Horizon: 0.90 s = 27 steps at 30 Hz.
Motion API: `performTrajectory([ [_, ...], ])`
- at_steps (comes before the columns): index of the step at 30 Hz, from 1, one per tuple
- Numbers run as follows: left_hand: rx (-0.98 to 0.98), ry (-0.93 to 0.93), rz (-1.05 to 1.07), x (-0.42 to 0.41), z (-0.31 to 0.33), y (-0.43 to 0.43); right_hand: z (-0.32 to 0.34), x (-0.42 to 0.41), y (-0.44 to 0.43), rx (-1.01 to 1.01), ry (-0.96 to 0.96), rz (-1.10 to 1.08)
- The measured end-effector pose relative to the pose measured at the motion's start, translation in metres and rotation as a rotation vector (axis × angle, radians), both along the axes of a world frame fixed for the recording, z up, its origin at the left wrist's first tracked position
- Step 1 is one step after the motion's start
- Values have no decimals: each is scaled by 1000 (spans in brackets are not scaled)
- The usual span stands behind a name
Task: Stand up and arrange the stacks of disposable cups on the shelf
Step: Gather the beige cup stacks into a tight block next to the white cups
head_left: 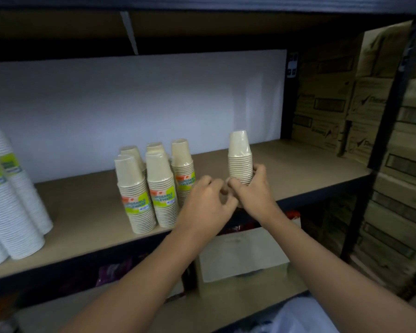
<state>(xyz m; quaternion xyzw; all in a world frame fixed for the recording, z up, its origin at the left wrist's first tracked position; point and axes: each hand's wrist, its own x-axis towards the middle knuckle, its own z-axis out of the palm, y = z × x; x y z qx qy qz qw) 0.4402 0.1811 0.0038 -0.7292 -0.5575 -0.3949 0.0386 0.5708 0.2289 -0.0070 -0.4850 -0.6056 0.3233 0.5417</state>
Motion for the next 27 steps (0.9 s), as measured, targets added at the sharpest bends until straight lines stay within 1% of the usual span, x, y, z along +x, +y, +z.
performTrajectory([
  [6, 16, -52, 18, -53, 10, -56, 8, -39, -38, -20, 64, 60],
  [8, 23, -66, 48, -69, 11, -70, 10, -50, -44, -18, 53, 77],
  [16, 78, -128, 291, -143, 1, -87, -3, -81, -52, 66, -47, 32],
  [22, -80, -102, 433, -182, -25, -71, -9, -88, -38, 58, -81, -13],
  [27, -147, -63, 457, -194, -34, -55, -18, -92, -31, 66, -114, 22],
])
